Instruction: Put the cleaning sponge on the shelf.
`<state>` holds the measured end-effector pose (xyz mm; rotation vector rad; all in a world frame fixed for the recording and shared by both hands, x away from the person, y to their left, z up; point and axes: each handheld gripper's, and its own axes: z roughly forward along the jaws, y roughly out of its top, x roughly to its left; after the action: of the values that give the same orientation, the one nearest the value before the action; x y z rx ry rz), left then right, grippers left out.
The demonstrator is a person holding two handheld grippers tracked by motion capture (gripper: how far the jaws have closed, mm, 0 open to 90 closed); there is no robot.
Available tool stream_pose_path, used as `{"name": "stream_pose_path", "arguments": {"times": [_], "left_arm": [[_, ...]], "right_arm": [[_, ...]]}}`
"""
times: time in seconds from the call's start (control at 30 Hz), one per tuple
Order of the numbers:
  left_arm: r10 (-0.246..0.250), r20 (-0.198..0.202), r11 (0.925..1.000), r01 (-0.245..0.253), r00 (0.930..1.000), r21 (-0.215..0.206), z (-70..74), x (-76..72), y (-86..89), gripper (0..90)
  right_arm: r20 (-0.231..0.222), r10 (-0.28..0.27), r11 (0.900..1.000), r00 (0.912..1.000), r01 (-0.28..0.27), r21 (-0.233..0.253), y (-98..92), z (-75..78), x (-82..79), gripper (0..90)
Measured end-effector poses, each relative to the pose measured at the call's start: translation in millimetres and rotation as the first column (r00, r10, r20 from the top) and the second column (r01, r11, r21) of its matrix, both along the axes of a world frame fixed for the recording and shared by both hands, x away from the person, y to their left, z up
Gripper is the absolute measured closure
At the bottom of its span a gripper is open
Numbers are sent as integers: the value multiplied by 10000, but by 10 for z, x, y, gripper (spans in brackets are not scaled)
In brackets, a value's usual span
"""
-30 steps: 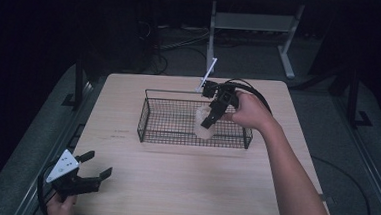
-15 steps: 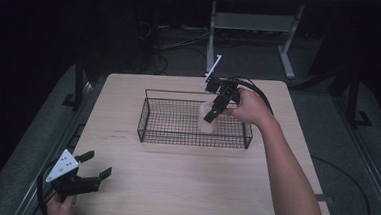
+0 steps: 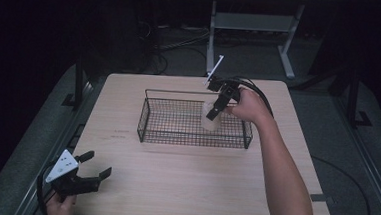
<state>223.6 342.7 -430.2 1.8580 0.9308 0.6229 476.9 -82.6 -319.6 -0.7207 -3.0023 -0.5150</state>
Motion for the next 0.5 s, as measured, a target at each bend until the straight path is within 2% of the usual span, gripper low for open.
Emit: {"name": "stream_pose_path", "arguments": {"times": [0.27,0.5], "left_arm": [[24,6,10000,-24,10000,23,2,0,9,139],[26,1,10000,-26,10000,17,2,-1,11,139]], "right_arm": [[-102,-212,9998,9997,212,-40,14,-159,83,274],[-145,-204,9993,9997,199,-321,62,-267,125,273]]}}
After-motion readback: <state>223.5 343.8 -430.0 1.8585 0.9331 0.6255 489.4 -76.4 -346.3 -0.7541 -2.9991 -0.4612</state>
